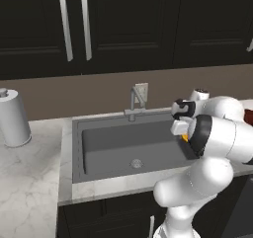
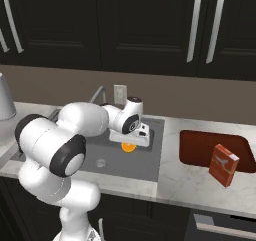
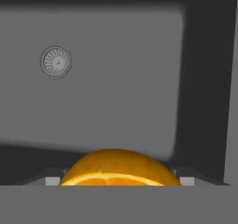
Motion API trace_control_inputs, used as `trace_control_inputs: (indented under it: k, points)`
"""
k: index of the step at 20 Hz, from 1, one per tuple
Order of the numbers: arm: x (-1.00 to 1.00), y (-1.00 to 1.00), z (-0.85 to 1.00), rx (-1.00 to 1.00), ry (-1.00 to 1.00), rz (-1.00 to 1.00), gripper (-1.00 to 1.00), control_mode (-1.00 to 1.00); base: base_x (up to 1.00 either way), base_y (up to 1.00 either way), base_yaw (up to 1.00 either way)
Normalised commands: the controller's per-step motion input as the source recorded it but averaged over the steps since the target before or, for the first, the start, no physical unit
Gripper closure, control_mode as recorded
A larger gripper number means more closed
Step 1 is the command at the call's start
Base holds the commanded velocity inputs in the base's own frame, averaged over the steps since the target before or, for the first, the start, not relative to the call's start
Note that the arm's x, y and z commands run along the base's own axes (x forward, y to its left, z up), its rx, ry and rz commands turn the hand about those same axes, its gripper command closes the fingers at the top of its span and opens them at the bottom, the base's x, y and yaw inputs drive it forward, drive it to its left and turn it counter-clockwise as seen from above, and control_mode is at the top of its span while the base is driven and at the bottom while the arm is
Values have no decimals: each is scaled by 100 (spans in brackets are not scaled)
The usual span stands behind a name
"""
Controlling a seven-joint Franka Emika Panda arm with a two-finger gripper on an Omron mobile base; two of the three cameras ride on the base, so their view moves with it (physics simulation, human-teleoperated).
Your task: Pick up all produce items and place them in the sink. Turn on the sink faucet to wash them. Then turn the sink off and put them in the tray.
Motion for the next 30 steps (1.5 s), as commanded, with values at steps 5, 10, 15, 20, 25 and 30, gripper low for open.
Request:
trace_control_inputs:
  k: [5, 10, 15, 20, 25, 30]
  points:
    - [31, 12, -9, 6, -1, 0, 100, -100, 0, 0, 0]
    - [27, 21, -22, 2, 0, 0, 100, -100, 0, 0, 0]
    - [22, 24, -25, 0, 0, 0, 100, -100, 0, 0, 0]
    - [19, 22, -19, 0, 0, 1, 100, -100, 0, 0, 0]
    - [4, 5, -7, 0, 0, 0, 100, -100, 0, 0, 0]
    - [6, 0, -41, 0, -10, 1, 100, -100, 0, 0, 0]
